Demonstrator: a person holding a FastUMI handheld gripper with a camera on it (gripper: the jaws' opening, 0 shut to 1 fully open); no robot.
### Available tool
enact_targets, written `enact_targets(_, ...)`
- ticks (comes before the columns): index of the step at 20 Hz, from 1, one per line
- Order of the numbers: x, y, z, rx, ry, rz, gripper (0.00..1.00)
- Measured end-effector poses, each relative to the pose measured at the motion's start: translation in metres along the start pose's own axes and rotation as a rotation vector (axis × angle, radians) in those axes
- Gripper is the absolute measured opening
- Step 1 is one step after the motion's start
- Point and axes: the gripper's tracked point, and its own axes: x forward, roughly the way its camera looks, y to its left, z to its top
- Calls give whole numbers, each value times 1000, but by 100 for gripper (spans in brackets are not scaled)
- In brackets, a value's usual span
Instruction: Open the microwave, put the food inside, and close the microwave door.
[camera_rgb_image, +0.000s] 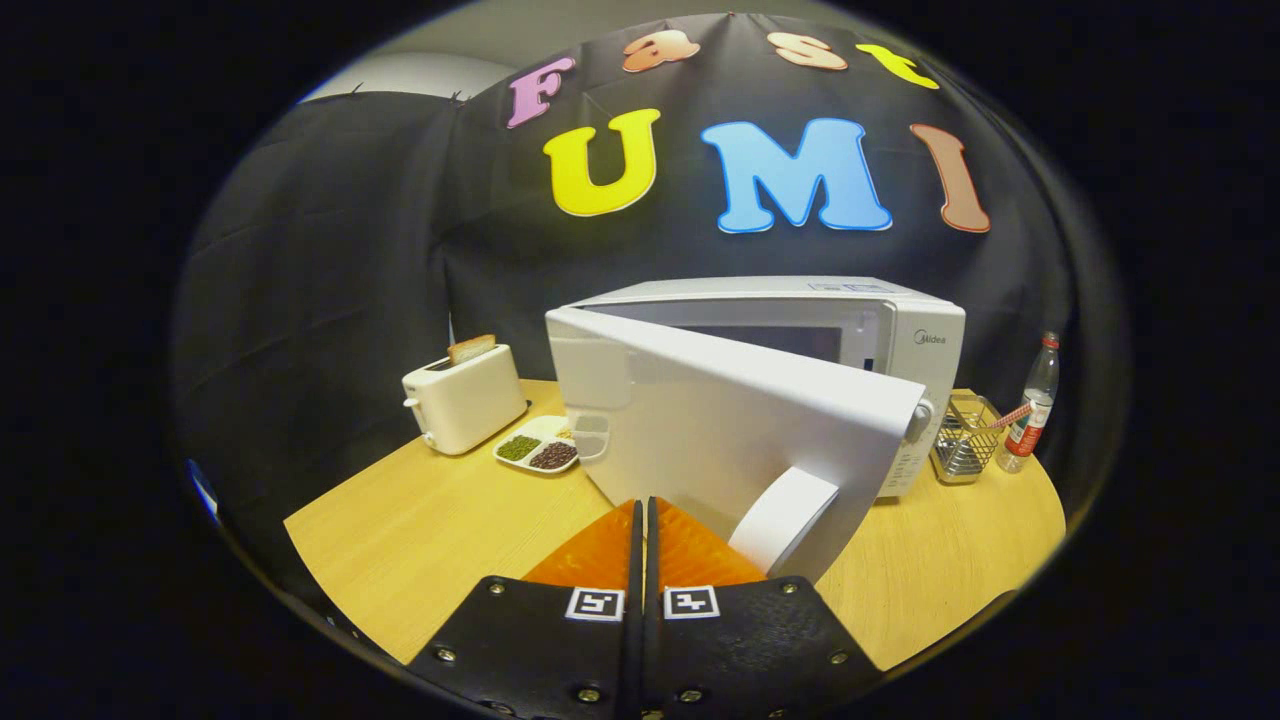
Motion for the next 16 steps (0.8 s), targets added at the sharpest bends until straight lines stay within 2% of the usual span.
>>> enact_targets(5,26,-37,13,10,-14,-79,1)
enact_targets(16,81,-91,41,61,-34,-188,1)
